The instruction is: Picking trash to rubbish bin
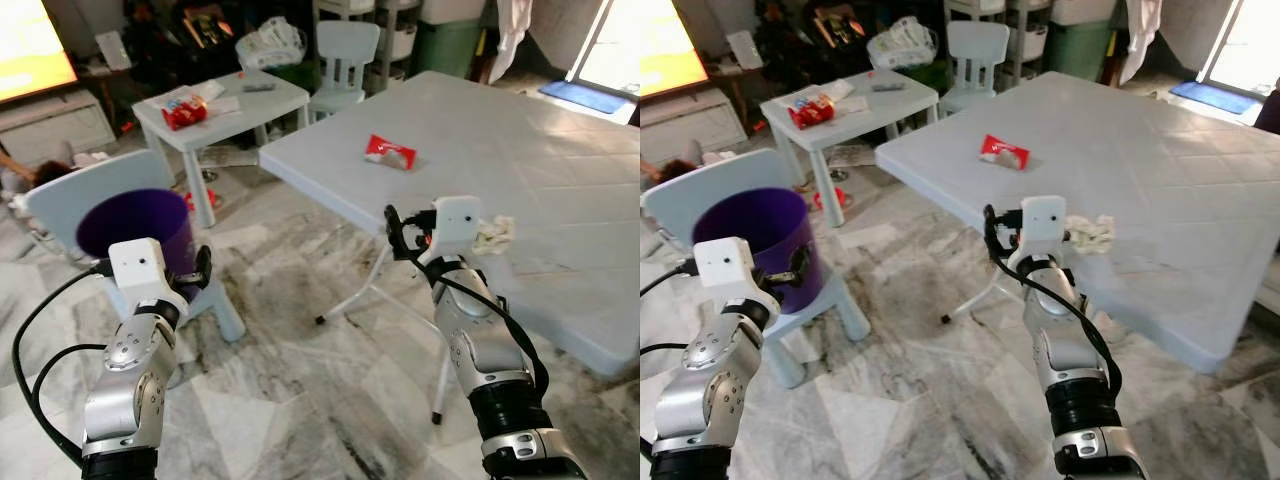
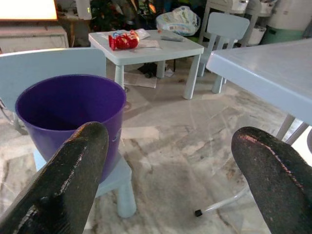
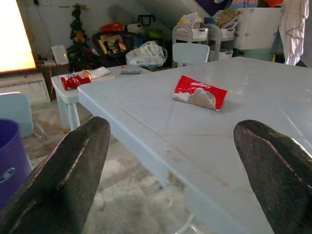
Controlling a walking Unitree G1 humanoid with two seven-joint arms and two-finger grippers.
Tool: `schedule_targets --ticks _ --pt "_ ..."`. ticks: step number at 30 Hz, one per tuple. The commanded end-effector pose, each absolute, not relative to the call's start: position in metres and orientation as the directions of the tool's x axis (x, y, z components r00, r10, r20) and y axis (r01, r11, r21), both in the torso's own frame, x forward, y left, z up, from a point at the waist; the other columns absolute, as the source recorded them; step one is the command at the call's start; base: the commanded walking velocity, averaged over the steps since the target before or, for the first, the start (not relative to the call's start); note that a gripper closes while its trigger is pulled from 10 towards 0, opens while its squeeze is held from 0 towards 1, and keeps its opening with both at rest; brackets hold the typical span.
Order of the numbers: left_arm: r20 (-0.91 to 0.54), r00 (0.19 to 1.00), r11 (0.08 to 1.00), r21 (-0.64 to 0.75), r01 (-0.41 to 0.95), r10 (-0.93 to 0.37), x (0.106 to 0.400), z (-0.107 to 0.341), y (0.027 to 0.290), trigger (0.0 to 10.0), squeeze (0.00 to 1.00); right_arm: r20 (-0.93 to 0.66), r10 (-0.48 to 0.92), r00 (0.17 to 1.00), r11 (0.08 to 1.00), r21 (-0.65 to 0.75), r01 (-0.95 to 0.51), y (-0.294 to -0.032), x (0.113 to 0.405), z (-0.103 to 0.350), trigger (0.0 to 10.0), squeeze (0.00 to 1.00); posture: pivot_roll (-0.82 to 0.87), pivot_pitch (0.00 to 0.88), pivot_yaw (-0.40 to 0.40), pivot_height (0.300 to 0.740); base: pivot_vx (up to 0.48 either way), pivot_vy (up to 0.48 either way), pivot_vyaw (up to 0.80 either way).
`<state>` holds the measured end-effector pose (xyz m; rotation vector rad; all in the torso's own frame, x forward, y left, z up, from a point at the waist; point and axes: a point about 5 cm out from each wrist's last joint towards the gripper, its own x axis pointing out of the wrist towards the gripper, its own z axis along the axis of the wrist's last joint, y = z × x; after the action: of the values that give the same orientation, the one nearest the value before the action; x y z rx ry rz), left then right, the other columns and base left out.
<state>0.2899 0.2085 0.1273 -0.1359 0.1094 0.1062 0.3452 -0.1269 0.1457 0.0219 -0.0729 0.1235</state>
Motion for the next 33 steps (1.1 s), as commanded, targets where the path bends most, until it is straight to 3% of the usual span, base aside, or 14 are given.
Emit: schedule_targets --ticks 1,20,33 --pt "-0.107 0.992 0.985 -0.151 -0.077 0.061 0.294 0.129 0.201 10.0 0.00 0.077 0.087 0.993 0.996 0.001 -0.087 -0.139 0.345 0.147 10.0 0.00 0.08 0.018 0.012 0.740 0.000 0.000 0.00" --pt "-0.136 0.991 0.984 -0.175 -0.007 -0.018 0.306 0.127 0.193 10.0 0.00 0.057 -0.043 0.997 0.996 -0.079 0.047 -0.169 0.336 0.149 10.0 0.00 0.05 0.021 0.017 0.740 0.000 0.000 0.00" --pt "-0.148 0.989 0.986 -0.169 0.000 -0.025 0.308 0.124 0.194 10.0 0.00 0.041 -0.053 0.998 0.995 -0.085 0.056 -0.170 0.333 0.148 10.0 0.00 0.05 0.021 0.018 0.740 0.000 0.000 0.00"
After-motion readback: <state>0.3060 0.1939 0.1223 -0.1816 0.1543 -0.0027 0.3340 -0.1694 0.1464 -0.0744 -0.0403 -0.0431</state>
